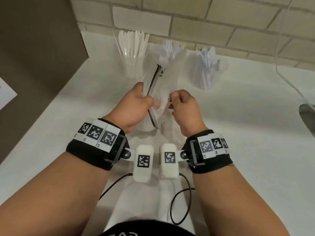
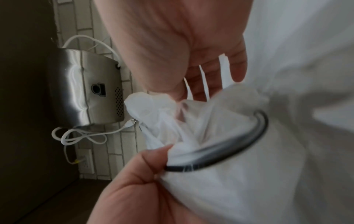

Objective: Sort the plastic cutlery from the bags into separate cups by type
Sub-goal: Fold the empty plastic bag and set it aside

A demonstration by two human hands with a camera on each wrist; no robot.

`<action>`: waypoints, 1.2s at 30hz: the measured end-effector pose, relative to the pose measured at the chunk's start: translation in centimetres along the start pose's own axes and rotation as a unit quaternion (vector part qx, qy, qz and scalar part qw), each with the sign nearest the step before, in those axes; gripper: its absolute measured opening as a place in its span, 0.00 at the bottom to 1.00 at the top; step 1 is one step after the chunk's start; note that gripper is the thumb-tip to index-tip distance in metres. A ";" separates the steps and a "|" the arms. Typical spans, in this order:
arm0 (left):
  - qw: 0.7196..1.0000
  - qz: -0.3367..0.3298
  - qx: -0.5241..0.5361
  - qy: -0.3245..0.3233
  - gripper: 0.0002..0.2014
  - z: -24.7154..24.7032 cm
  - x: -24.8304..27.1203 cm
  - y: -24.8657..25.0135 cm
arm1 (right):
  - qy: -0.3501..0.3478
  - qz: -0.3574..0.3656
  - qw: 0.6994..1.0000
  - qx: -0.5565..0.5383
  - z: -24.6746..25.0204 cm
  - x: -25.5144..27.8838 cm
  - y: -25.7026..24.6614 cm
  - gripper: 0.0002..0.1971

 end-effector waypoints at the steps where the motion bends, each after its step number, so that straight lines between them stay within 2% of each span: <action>1: 1.000 0.002 0.021 -0.014 0.25 -0.3 0.2 0.0 | -0.001 0.006 1.000 -0.007 -0.1 0.1 -0.1 0.09; 3: 0.997 0.015 0.072 -0.014 0.25 -0.3 0.3 0.0 | -0.027 0.012 0.998 -0.056 -0.5 0.4 -0.2 0.08; 5: 0.994 0.021 0.107 -0.012 0.24 -0.2 0.4 -0.3 | -0.070 -0.003 0.995 -0.074 -1.1 0.6 -0.1 0.15; 7: 0.994 0.012 0.099 -0.039 0.21 -0.7 0.6 -0.1 | -0.092 0.000 0.995 -0.037 -1.6 0.4 0.0 0.11; 8: 0.995 0.005 0.088 -0.048 0.20 -0.9 0.7 0.0 | -0.092 0.006 0.996 -0.022 -1.7 0.5 -0.1 0.10; 10: 0.995 -0.004 0.088 -0.041 0.20 -0.9 0.7 -0.1 | -0.087 0.009 0.996 -0.022 -1.8 0.6 -0.1 0.14; 12: 0.993 -0.006 0.111 -0.040 0.25 -1.0 0.6 -0.2 | -0.098 0.009 0.993 -0.067 -1.9 0.9 -0.2 0.17; 14: 0.991 -0.008 0.124 -0.048 0.27 -1.1 0.5 -0.2 | -0.095 0.019 0.989 -0.112 -1.6 1.1 -0.5 0.14; 15: 0.993 -0.013 0.114 -0.037 0.25 -0.8 0.4 -0.2 | -0.062 0.022 0.990 -0.124 -0.8 0.9 -0.6 0.12; 17: 0.997 -0.034 0.067 0.032 0.20 0.9 0.0 0.1 | 0.039 0.016 0.989 -0.139 1.7 0.6 -0.2 0.14; 19: 0.988 -0.056 0.002 0.146 0.19 4.1 -0.1 0.1 | 0.129 -0.004 0.978 -0.161 4.4 0.5 0.4 0.15; 22: 0.953 -0.066 -0.043 0.292 0.18 8.7 0.7 -0.3 | 0.187 -0.022 0.961 -0.200 7.3 0.5 0.9 0.14; 24: 0.946 -0.035 -0.031 0.320 0.16 9.8 1.0 -1.2 | 0.146 -0.039 0.960 -0.237 7.0 0.1 1.2 0.14; 25: 0.950 -0.005 0.003 0.311 0.14 9.5 0.9 -1.8 | 0.108 -0.047 0.962 -0.245 6.2 -0.1 1.2 0.15; 27: 0.956 0.071 0.124 0.258 0.10 7.6 0.3 -3.3 | 0.032 -0.051 0.980 -0.192 4.1 -0.4 1.1 0.15; 28: 0.950 0.100 0.179 0.237 0.10 6.7 0.2 -3.7 | 0.021 -0.052 0.984 -0.169 3.6 -0.2 1.1 0.12; 30: 0.937 0.119 0.236 0.231 0.10 6.1 0.2 -4.0 | 0.046 -0.076 0.982 -0.168 4.2 -0.1 1.7 0.11; 32: 0.944 0.117 0.202 0.232 0.08 6.3 0.1 -4.0 | 0.048 -0.133 0.958 -0.250 4.7 -0.3 2.8 0.11; 34: 0.952 0.114 0.161 0.232 0.08 6.6 0.1 -3.8 | 0.014 -0.185 0.918 -0.352 3.7 -0.5 3.5 0.10; 36: 0.948 0.119 0.153 0.253 0.10 7.2 0.5 -4.1 | -0.009 -0.214 0.885 -0.414 2.7 -0.5 3.8 0.08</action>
Point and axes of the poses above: each hand's wrist, its own x-axis away from the middle knuckle, its own z-axis out of the back of the hand, y = z × x, the point moved 10 cm from there along -x, towards the middle knuckle, and after that the axes turned 9 degrees about -z, right-handed, at the moved point
